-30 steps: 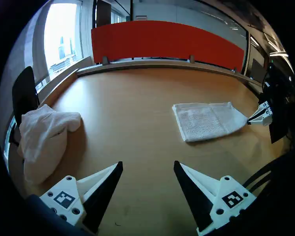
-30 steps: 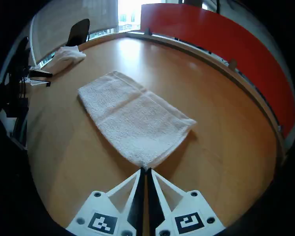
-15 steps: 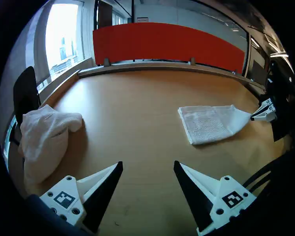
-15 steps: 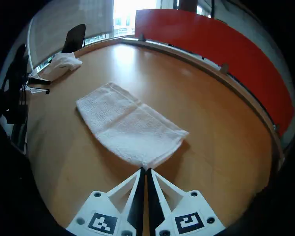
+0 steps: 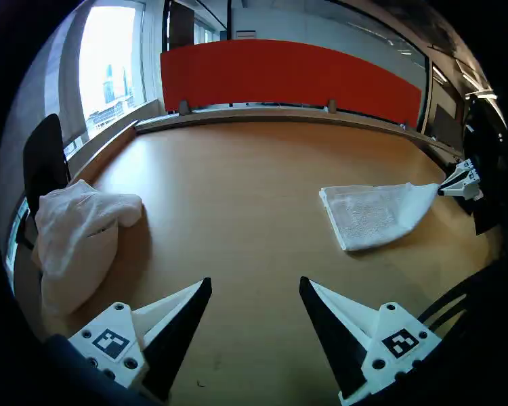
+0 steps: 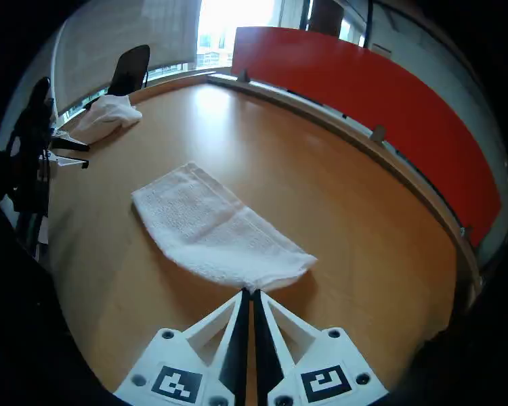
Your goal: Fold towel
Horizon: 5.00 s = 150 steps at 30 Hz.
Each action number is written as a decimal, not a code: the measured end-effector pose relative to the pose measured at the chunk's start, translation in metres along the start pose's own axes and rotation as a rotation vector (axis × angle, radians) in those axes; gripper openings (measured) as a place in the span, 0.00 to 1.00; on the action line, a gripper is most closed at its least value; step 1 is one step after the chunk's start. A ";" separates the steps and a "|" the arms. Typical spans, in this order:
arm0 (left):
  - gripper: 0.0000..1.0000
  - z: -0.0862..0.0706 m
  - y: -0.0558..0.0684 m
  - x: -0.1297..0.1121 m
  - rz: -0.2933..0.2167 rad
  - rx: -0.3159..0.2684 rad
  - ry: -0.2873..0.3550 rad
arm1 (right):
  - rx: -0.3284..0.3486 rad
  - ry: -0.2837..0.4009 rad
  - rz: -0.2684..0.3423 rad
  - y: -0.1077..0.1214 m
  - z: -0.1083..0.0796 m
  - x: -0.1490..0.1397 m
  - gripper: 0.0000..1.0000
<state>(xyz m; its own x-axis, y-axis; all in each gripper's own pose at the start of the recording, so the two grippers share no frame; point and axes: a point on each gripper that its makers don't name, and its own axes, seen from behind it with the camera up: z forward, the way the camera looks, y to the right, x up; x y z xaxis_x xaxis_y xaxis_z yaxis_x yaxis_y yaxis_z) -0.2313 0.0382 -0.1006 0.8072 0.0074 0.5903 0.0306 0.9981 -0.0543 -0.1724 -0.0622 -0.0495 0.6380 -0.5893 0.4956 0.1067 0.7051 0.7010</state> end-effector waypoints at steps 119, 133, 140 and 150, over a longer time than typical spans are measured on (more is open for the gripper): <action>0.96 -0.027 -0.020 -0.009 -0.015 0.048 0.008 | 0.234 -0.070 -0.202 -0.118 0.081 0.035 0.69; 0.96 -0.027 -0.020 -0.009 -0.011 0.046 0.006 | 0.222 -0.106 -0.173 -0.119 0.083 0.011 0.69; 0.96 -0.027 -0.022 -0.010 -0.014 0.047 0.005 | 0.216 -0.118 -0.142 -0.119 0.085 0.006 0.58; 0.96 -0.028 -0.022 -0.010 -0.015 0.047 0.005 | 0.194 -0.123 -0.087 -0.115 0.087 0.005 0.29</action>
<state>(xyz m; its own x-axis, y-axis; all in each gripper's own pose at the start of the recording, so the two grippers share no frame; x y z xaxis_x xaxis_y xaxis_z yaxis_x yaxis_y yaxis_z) -0.2238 0.0144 -0.1277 0.8097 -0.0075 0.5868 0.0150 0.9999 -0.0078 -0.2478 -0.1811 -0.0831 0.5338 -0.6962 0.4799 0.0010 0.5681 0.8230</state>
